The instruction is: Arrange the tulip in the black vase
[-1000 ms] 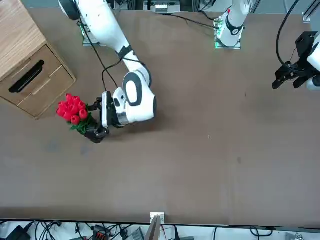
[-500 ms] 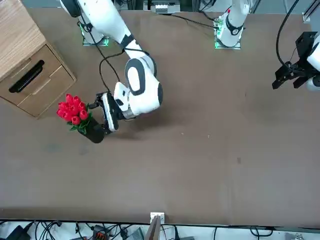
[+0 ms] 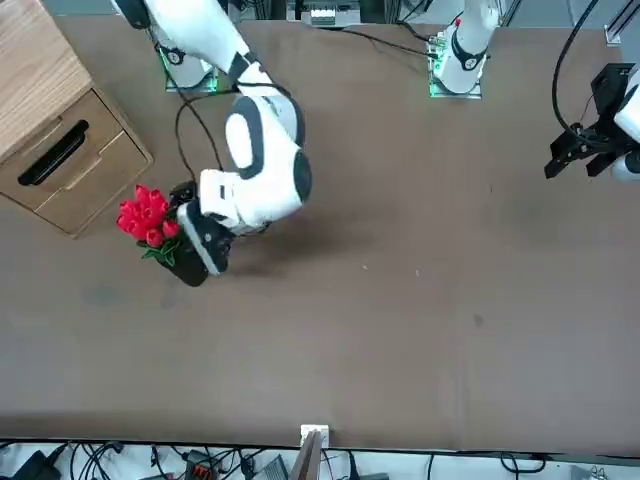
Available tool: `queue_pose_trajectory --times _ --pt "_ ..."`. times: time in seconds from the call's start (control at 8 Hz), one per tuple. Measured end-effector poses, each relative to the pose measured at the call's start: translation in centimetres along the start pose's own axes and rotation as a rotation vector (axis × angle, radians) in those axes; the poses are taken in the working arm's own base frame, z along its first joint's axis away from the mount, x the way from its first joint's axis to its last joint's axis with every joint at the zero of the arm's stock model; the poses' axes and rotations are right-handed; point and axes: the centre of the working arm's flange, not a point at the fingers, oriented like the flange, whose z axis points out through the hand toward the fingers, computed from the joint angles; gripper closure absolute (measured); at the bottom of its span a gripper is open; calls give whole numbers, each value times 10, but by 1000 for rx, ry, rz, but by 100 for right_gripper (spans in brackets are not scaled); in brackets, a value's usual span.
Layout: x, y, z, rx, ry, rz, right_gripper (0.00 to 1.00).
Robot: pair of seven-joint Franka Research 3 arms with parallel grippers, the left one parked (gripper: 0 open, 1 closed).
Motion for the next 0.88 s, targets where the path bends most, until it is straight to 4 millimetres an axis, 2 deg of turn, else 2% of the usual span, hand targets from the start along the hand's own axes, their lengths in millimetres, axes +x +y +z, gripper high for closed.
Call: queue_pose_trajectory --times 0.12,0.25,0.5,0.75,0.88 --pt "28 30 -1 67 -67 -55 0" --pt "59 69 0 136 -128 -118 0" --pt "110 141 19 271 -237 -228 0" --pt "153 199 63 397 -328 -335 0" --pt "170 220 89 449 -364 -365 0"
